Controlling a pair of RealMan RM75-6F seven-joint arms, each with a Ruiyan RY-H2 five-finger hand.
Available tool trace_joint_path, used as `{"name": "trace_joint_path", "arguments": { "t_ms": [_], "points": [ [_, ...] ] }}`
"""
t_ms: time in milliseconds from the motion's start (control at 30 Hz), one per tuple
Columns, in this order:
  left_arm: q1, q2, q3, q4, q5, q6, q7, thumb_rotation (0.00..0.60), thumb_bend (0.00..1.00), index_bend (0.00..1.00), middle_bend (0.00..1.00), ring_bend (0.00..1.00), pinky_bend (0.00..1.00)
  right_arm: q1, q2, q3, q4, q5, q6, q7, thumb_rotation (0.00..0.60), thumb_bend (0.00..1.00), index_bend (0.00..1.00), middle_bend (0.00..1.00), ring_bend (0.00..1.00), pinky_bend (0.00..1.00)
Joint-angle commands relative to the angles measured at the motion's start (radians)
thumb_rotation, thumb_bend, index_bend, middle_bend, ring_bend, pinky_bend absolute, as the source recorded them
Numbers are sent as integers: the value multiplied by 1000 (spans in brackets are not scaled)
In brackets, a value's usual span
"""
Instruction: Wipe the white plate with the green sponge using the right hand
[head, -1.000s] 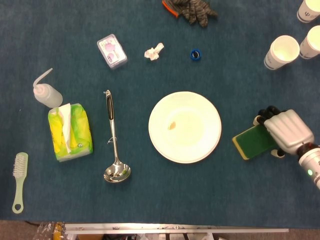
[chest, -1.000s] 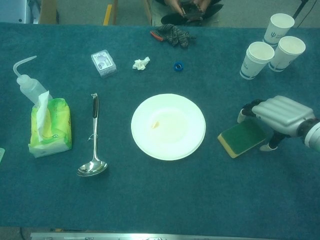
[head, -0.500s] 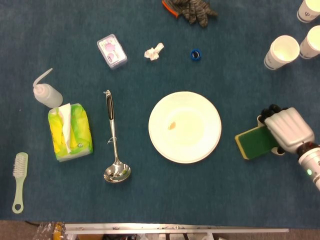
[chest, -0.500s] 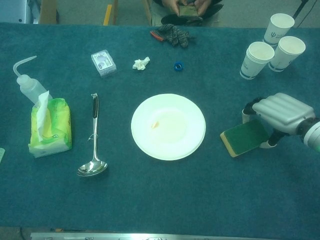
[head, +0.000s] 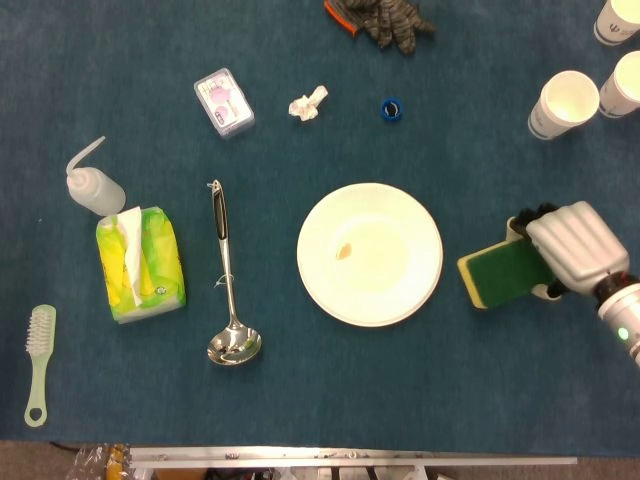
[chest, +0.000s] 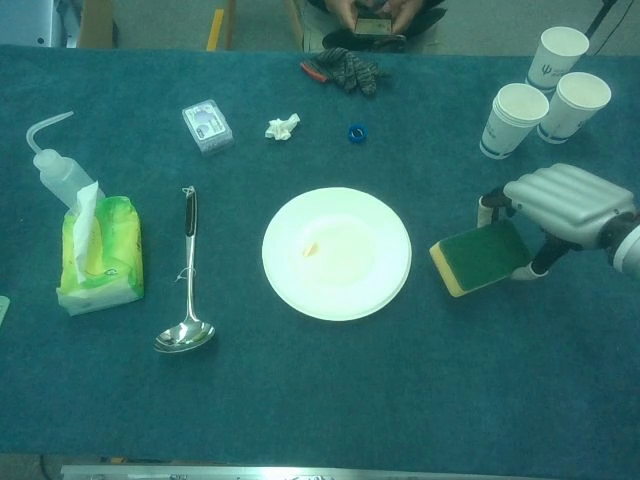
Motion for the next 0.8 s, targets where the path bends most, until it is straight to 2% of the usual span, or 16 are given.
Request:
{"name": "trace_joint_path", "arguments": {
  "t_ms": [33,200,333,800],
  "points": [
    [-1,2,0,-4,2,1,3,600,400,238,196,117,120,40,59,38,-64,46,-47,37,600,105,555,410,366,617],
    [-3,6,0,-16,8,1,10,600,400,238,196,117,120,116,124,69,-127,137,-106,-4,600,105,555,410,367,617],
    [-3,8,0,-23,10,2,15,600,400,238,196,117,120,175,139,73,-153,219,-123,-68,600,105,555,413,369,617],
    [-4,10,-3,-32,9,4,18,600,400,238,196,117,120,344,49,49,-141,470,-49,-262,600,106,555,415,371,617]
  ]
}}
